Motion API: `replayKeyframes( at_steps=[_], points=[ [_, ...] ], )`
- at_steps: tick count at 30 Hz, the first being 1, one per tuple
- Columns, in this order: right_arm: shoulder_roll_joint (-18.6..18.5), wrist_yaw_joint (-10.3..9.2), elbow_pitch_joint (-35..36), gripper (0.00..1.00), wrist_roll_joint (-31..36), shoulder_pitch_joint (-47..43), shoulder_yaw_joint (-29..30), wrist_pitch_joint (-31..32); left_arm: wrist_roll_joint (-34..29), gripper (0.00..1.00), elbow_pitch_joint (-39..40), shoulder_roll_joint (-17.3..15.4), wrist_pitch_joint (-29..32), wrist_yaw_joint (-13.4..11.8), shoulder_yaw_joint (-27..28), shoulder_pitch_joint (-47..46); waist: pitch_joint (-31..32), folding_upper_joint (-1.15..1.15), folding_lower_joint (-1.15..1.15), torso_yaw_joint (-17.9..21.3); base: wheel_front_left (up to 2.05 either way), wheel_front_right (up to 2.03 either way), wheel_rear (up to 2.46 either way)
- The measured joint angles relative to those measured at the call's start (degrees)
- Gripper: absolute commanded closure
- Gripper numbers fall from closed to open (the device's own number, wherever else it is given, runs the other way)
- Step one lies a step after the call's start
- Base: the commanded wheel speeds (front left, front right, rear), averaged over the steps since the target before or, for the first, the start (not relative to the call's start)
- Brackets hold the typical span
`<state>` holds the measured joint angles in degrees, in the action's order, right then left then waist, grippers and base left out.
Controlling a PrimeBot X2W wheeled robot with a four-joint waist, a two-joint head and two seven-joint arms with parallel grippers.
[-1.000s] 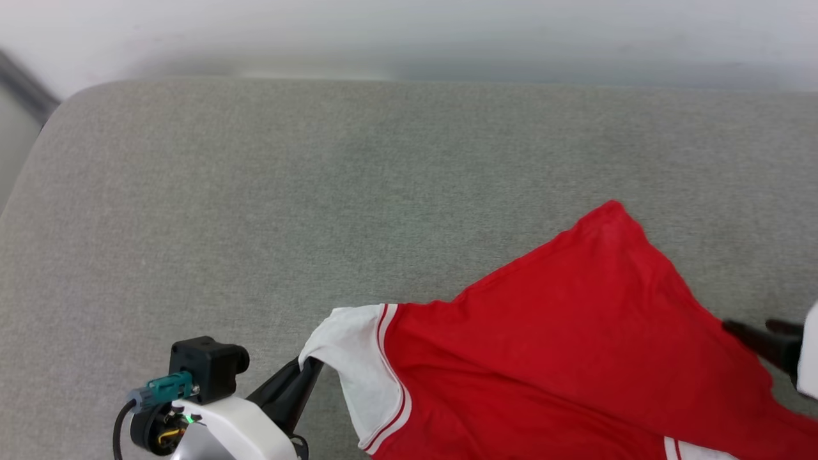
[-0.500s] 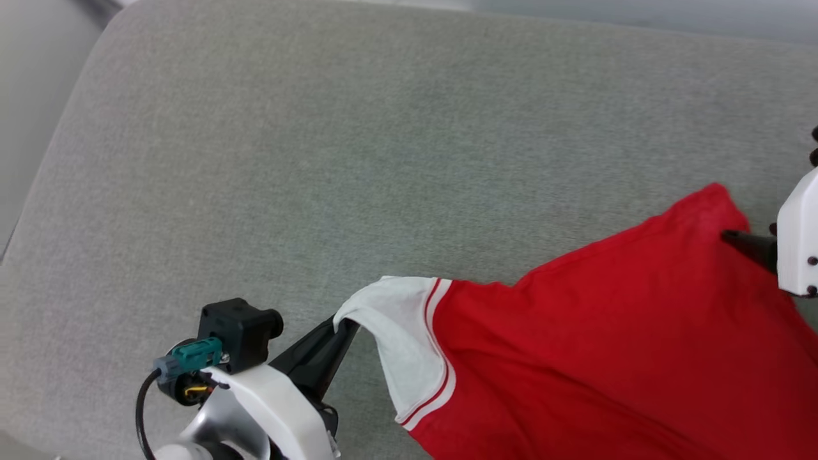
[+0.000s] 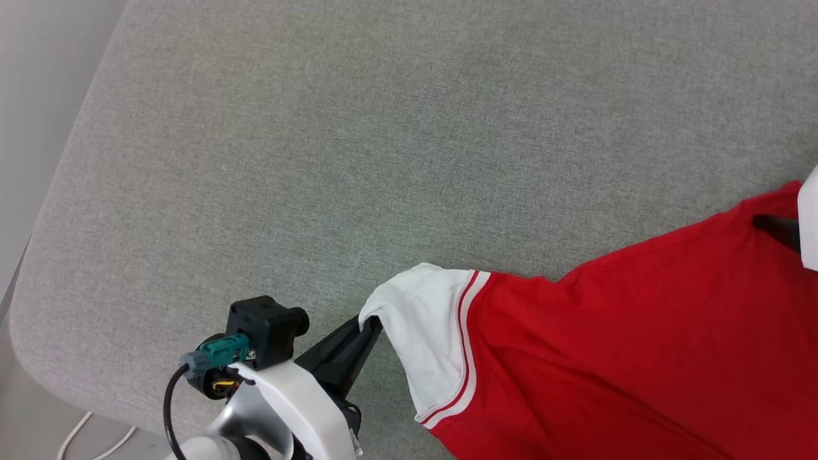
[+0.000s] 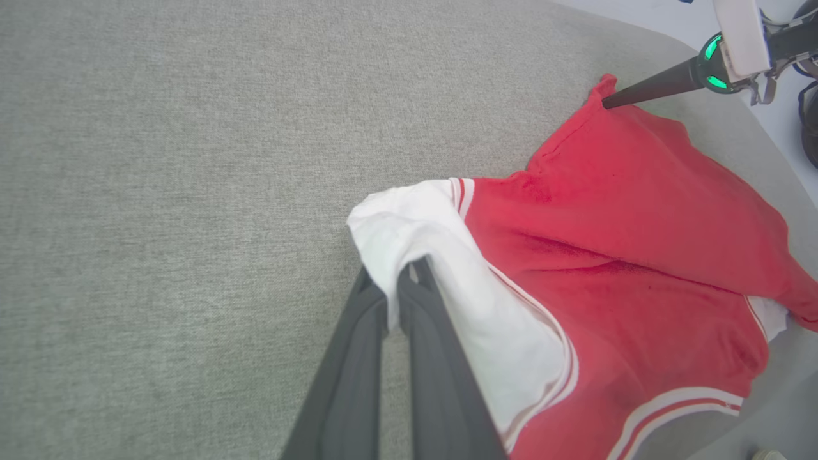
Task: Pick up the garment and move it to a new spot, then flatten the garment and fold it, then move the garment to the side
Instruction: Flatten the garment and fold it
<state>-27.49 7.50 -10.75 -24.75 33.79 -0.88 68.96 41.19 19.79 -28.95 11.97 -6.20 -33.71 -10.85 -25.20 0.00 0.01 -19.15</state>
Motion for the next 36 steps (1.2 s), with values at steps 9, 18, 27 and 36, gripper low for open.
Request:
replayKeyframes(
  at_steps=[9,18,27,36],
  points=[
    [-1.5,0.0,-2.4,1.0,-1.2,0.2,-2.4,-1.0,0.4,1.0,-0.7,-0.2,-0.1,0.2,0.2,-0.4,-0.5,0.0,-0.01,-0.6,0.0,0.0,0.0],
    [0.3,0.0,-5.9,1.0,-3.6,0.2,-3.8,-7.6,0.6,1.0,-1.4,-1.6,-0.6,-0.5,1.3,0.1,3.7,0.0,0.0,1.3,0.0,0.0,0.0],
    [0.8,0.0,-5.8,1.0,-7.8,0.6,-3.8,-16.5,0.5,1.0,-0.8,-5.0,-1.1,-2.8,4.7,1.8,10.6,0.0,0.0,5.5,0.0,0.0,0.0],
    [0.3,0.0,1.6,1.0,-11.3,1.3,-4.7,-22.8,0.4,1.0,3.0,-8.3,-1.6,-5.7,10.0,2.3,17.8,0.0,-0.01,11.2,0.0,0.0,0.0]
  ],
)
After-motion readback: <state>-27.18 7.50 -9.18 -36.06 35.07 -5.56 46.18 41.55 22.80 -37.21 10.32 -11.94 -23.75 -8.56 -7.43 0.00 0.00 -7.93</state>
